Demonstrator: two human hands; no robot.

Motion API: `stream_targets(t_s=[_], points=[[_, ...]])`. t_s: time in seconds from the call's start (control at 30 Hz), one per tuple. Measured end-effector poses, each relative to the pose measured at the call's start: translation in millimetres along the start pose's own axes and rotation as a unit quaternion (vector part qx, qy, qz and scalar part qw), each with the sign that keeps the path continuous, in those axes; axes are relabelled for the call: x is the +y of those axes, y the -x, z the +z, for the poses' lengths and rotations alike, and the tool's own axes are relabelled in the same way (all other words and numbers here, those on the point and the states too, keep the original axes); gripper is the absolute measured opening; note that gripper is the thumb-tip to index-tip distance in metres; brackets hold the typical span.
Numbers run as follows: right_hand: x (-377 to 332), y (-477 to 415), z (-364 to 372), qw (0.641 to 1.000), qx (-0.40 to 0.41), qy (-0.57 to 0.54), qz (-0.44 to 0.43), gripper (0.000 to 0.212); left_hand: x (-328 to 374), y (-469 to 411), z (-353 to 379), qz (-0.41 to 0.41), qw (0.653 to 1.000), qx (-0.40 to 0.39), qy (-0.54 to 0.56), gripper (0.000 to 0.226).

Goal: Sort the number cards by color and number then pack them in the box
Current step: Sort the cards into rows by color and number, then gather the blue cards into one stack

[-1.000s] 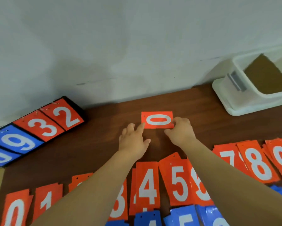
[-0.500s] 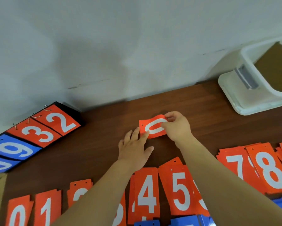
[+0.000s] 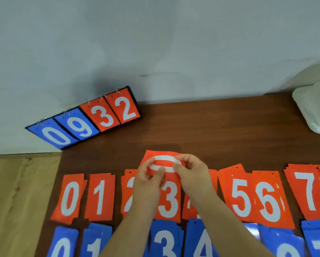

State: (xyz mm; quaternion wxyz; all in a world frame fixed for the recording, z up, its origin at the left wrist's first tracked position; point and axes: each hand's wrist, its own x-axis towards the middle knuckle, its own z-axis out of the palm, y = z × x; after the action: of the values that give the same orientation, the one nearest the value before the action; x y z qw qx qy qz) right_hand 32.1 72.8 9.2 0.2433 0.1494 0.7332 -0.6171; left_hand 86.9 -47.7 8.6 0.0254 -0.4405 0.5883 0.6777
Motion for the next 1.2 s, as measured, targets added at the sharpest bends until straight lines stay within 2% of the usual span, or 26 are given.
stream_targets(t_s=[0.13, 0.3, 0.43, 0.53, 0.77, 0.87, 0.97, 1.13, 1.2], points=[[10, 34, 73, 0.989, -0.053, 0.127, -0.058, 0.024, 4, -6, -89, 0.076, 0.993, 0.038, -0.08, 0.045], [14, 64, 161, 0.972, -0.091, 0.196, -0.088, 0.026, 12, -13, -202, 0.135, 0.972, 0.014, -0.192, 0.049], [24, 86, 244, 0.941, -0.148, 0.287, -0.104, 0.015, 6, -28, -290, 0.132, 0.969, 0.05, -0.205, 0.049], [34, 93, 288, 0.928, -0.153, 0.324, -0.103, 0.01, -1, -43, -333, 0.138, 0.963, 0.068, -0.222, 0.047], [56, 80, 325, 0.891, -0.148, 0.42, -0.09, 0.009, -21, -97, -355, 0.12, 0.933, 0.03, -0.337, 0.042], [57, 70, 317, 0.881, -0.137, 0.445, -0.089, 0.011, -26, -109, -350, 0.121, 0.903, 0.022, -0.411, 0.039], [54, 65, 302, 0.883, -0.121, 0.446, -0.081, 0.013, -31, -110, -346, 0.145, 0.869, 0.039, -0.472, 0.047], [52, 79, 280, 0.859, -0.15, 0.476, -0.111, 0.019, -41, -80, -349, 0.127, 0.89, 0.066, -0.434, 0.052], [55, 93, 275, 0.838, -0.178, 0.499, -0.134, 0.023, -52, -59, -359, 0.114, 0.893, 0.067, -0.431, 0.054]])
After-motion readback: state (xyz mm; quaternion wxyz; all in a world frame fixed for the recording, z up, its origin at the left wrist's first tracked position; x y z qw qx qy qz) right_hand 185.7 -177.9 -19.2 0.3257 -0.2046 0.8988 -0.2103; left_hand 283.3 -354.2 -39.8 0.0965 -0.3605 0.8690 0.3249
